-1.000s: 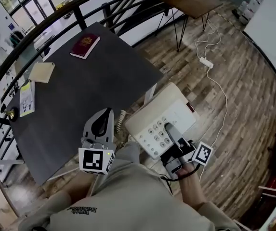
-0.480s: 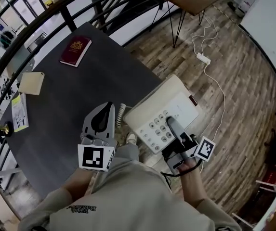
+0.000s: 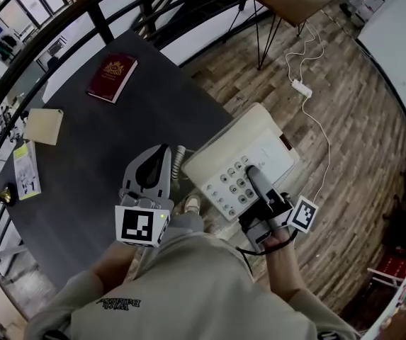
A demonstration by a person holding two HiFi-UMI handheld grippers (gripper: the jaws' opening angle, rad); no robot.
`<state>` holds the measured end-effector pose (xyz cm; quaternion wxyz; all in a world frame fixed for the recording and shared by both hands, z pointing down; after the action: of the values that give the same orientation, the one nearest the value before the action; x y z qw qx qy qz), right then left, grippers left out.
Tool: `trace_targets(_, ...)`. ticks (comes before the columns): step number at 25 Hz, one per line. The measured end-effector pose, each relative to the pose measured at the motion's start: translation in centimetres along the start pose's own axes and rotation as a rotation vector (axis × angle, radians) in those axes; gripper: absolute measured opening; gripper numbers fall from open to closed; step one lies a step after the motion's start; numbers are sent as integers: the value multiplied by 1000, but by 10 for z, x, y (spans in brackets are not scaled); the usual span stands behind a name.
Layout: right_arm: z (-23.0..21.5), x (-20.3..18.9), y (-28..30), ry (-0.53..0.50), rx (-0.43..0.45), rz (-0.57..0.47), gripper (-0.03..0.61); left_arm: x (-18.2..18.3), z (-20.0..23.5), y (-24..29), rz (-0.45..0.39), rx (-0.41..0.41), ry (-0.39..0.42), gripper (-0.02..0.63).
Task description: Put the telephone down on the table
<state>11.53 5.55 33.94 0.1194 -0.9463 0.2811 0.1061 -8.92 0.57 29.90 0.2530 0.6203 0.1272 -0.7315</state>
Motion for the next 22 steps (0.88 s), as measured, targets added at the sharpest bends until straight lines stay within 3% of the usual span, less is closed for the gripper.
trace_targets(11, -3, 16, 33, -13, -63, 9, 196, 10, 19, 19, 11, -22, -72, 3)
trace_targets(16, -1, 12, 32, -16, -85, 39, 196, 16, 13, 16, 8, -19, -40, 3)
trace_targets(22, -16, 9, 29, -7, -122, 98, 196, 7, 8, 15, 26, 31, -56, 3)
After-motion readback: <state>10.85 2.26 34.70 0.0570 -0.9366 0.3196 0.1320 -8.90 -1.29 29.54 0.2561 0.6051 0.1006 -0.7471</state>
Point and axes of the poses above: the fingertips, and each gripper's own axes: y forward along the fingers, z to its left, x out of its top, the point moved 3 cm from there along -y, backward along the fingers, and after that the axes turned 13 degrees about -y, right-handed, at the moved point
